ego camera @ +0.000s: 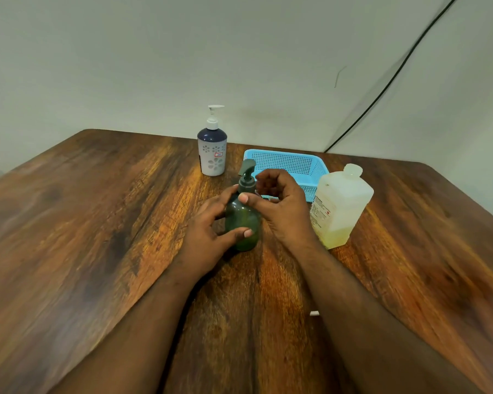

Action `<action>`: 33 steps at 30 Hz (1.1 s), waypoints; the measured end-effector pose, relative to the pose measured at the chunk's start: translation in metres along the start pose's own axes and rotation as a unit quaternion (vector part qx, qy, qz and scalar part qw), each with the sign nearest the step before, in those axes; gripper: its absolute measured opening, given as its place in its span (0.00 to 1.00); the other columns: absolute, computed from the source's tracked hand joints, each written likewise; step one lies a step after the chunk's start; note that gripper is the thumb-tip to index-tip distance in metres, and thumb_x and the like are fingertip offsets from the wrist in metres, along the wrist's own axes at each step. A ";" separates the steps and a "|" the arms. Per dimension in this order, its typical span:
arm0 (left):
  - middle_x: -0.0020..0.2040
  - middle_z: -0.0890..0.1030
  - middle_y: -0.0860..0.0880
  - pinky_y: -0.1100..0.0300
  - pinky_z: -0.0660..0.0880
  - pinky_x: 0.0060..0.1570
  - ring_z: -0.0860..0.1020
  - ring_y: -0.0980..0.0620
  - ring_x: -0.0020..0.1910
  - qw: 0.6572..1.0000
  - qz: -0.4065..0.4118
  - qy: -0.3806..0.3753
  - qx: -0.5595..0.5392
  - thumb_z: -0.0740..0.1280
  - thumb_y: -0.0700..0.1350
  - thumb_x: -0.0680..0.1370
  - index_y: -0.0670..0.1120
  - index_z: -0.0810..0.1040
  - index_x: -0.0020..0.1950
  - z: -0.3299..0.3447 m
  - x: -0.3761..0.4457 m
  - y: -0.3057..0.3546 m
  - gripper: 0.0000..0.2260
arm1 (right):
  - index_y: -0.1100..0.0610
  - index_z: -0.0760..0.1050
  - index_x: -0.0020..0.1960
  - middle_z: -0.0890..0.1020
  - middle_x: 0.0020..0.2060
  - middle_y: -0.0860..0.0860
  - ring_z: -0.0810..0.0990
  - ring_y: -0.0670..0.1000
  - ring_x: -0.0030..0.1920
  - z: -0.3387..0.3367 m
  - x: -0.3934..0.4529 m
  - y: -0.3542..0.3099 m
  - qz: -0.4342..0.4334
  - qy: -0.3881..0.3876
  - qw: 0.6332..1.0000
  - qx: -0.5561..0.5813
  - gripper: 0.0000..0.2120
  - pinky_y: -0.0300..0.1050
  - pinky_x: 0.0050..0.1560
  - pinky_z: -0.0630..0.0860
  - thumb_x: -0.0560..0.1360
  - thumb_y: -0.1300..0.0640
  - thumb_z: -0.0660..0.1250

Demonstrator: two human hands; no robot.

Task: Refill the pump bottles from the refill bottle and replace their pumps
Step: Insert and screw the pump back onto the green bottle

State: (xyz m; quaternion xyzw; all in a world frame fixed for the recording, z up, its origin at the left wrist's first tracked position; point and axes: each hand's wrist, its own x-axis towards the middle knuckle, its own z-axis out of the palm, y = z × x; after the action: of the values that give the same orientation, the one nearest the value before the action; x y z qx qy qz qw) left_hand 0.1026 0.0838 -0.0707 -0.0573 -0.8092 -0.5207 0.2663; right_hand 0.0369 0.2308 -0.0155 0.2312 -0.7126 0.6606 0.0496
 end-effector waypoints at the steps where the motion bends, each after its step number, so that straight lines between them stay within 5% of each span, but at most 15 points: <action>1: 0.64 0.71 0.63 0.73 0.71 0.58 0.71 0.68 0.63 1.000 -0.002 0.000 -0.003 0.78 0.42 0.71 0.71 0.63 0.68 0.001 0.000 0.000 0.38 | 0.45 0.76 0.58 0.81 0.52 0.46 0.80 0.43 0.55 -0.001 0.000 -0.002 0.008 -0.021 1.000 0.014 0.21 0.37 0.49 0.80 0.68 0.56 0.76; 5: 0.65 0.72 0.56 0.73 0.74 0.54 0.72 0.61 0.64 1.000 -0.012 -0.005 -0.023 0.77 0.40 0.71 0.69 0.63 0.68 0.002 0.000 0.000 0.37 | 0.49 0.71 0.69 0.81 0.58 0.49 0.78 0.42 0.60 -0.005 0.004 -0.010 0.007 -0.083 0.996 0.041 0.27 0.36 0.53 0.78 0.73 0.64 0.71; 9: 0.63 0.71 0.60 0.80 0.70 0.49 0.71 0.75 0.60 0.999 -0.002 0.001 -0.034 0.77 0.37 0.71 0.66 0.65 0.68 0.003 -0.001 0.002 0.37 | 0.52 0.78 0.62 0.82 0.42 0.45 0.80 0.40 0.45 -0.001 0.010 -0.018 0.025 -0.069 0.997 -0.018 0.25 0.35 0.45 0.78 0.66 0.58 0.78; 14: 0.63 0.72 0.58 0.70 0.75 0.55 0.72 0.68 0.63 0.999 -0.012 -0.003 -0.045 0.77 0.38 0.71 0.65 0.65 0.68 0.003 0.000 0.006 0.36 | 0.51 0.80 0.60 0.84 0.53 0.47 0.82 0.47 0.55 -0.017 0.021 -0.022 0.089 -0.175 0.980 0.037 0.17 0.43 0.51 0.80 0.72 0.59 0.73; 18: 0.64 0.71 0.60 0.75 0.74 0.50 0.72 0.73 0.61 0.998 -0.015 -0.006 -0.055 0.77 0.37 0.72 0.64 0.63 0.70 0.005 -0.001 0.005 0.37 | 0.51 0.80 0.58 0.85 0.52 0.43 0.81 0.40 0.54 -0.027 0.026 -0.028 0.067 -0.197 0.978 0.007 0.13 0.34 0.47 0.78 0.75 0.61 0.68; 20: 0.64 0.70 0.63 0.77 0.72 0.50 0.70 0.76 0.60 0.998 -0.026 -0.013 -0.060 0.76 0.39 0.73 0.60 0.60 0.74 0.007 -0.001 0.003 0.38 | 0.51 0.81 0.56 0.85 0.49 0.42 0.82 0.40 0.52 -0.021 0.025 -0.028 0.054 -0.177 0.982 -0.021 0.13 0.33 0.46 0.78 0.72 0.58 0.72; 23: 0.62 0.70 0.63 0.80 0.70 0.49 0.70 0.77 0.58 0.998 -0.036 -0.004 -0.056 0.76 0.39 0.72 0.58 0.60 0.74 0.007 -0.001 0.005 0.38 | 0.48 0.79 0.53 0.83 0.46 0.43 0.81 0.45 0.49 -0.008 0.023 -0.029 0.044 -0.134 0.985 -0.100 0.15 0.43 0.50 0.80 0.68 0.49 0.75; 27: 0.63 0.72 0.61 0.79 0.71 0.48 0.72 0.75 0.58 0.998 -0.032 0.000 -0.052 0.77 0.39 0.72 0.67 0.64 0.67 0.006 -0.001 0.003 0.36 | 0.48 0.72 0.55 0.77 0.52 0.40 0.76 0.41 0.52 -0.006 0.021 -0.025 0.070 -0.127 0.981 -0.130 0.22 0.41 0.49 0.77 0.67 0.39 0.73; 29: 0.65 0.72 0.59 0.75 0.74 0.49 0.73 0.69 0.61 0.997 -0.042 -0.008 -0.072 0.77 0.41 0.72 0.65 0.65 0.70 0.006 -0.002 0.002 0.35 | 0.48 0.75 0.59 0.80 0.58 0.45 0.79 0.47 0.57 -0.011 0.018 -0.022 0.119 -0.161 0.979 -0.040 0.21 0.46 0.55 0.79 0.70 0.42 0.72; 33: 0.65 0.71 0.60 0.75 0.74 0.48 0.73 0.63 0.63 0.996 -0.046 -0.012 -0.074 0.77 0.41 0.72 0.59 0.66 0.73 0.005 -0.003 0.003 0.35 | 0.51 0.80 0.57 0.85 0.52 0.45 0.82 0.44 0.54 -0.018 0.016 -0.022 0.088 -0.202 0.973 0.067 0.13 0.40 0.52 0.80 0.73 0.60 0.71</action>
State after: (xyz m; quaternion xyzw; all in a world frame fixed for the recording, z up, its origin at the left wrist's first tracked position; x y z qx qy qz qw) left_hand 0.1046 0.0903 -0.0714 -0.0460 -0.7729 -0.5904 0.2278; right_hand 0.0272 0.2433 0.0131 0.2992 -0.6796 0.6480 -0.1694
